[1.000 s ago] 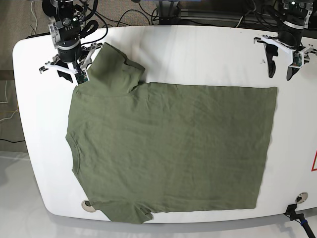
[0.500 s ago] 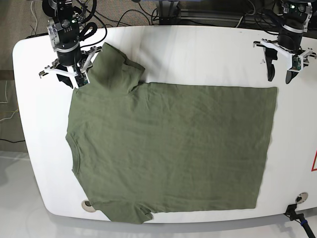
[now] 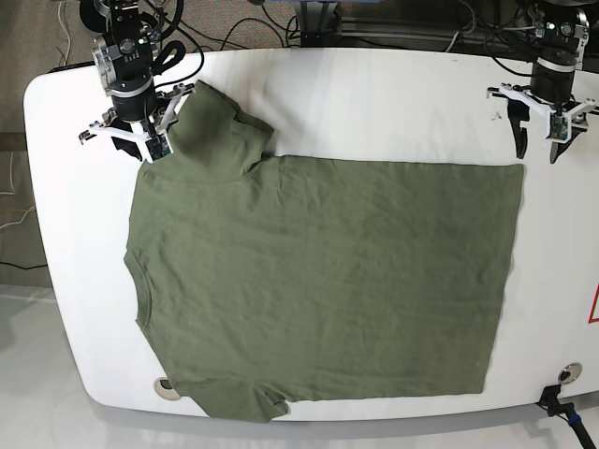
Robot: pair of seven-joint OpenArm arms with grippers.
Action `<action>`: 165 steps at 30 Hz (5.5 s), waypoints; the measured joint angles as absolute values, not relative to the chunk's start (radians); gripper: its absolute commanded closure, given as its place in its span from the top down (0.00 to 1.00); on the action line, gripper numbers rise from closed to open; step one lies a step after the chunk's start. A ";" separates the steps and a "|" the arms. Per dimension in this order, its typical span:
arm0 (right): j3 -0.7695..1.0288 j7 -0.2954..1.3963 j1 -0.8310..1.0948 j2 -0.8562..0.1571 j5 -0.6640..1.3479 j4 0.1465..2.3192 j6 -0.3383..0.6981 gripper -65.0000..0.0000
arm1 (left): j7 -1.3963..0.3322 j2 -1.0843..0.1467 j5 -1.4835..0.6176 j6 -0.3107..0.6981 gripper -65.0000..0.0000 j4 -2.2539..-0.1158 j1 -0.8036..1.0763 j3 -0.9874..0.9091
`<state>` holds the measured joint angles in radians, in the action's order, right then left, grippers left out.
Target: Fold the T-shirt properly
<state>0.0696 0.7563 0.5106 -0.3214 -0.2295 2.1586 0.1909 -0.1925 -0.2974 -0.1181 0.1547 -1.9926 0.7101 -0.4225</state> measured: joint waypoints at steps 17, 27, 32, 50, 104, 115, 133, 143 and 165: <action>0.044 0.738 0.508 -0.325 -0.233 2.150 0.202 0.27 | -0.206 -0.427 0.156 0.206 0.45 -1.802 0.559 -0.267; 0.041 0.735 0.508 -0.324 -0.232 2.145 0.222 0.26 | -0.214 -0.526 0.213 0.311 0.44 -1.647 0.355 -0.095; 0.041 0.741 0.511 -0.325 -0.232 2.143 0.229 0.26 | -0.254 -0.517 0.228 0.303 0.36 -1.613 0.342 -0.026; 0.045 0.771 0.504 -0.366 -0.181 2.135 0.311 0.27 | -0.282 -0.488 0.126 0.289 0.50 -1.609 0.355 -0.072; 0.033 0.789 0.496 -0.329 -0.176 2.001 0.416 0.29 | -0.412 -0.424 0.191 0.417 0.28 -1.663 0.399 -0.203; 0.036 0.778 0.480 -0.241 -0.169 2.001 0.418 0.29 | -0.413 -0.337 0.190 0.586 0.28 -1.664 0.367 -0.382; 0.553 0.762 0.403 0.086 -0.020 1.999 0.700 0.29 | -0.419 -0.212 -0.052 0.694 0.28 -1.575 0.301 -0.680; 0.704 0.896 0.403 0.076 0.333 1.889 0.694 0.29 | -0.423 -0.208 -0.276 0.697 0.28 -1.498 0.301 -0.720; 0.673 0.853 0.393 0.073 0.607 1.668 0.704 0.29 | -0.508 -0.212 -0.472 0.696 0.28 -1.492 0.299 -0.733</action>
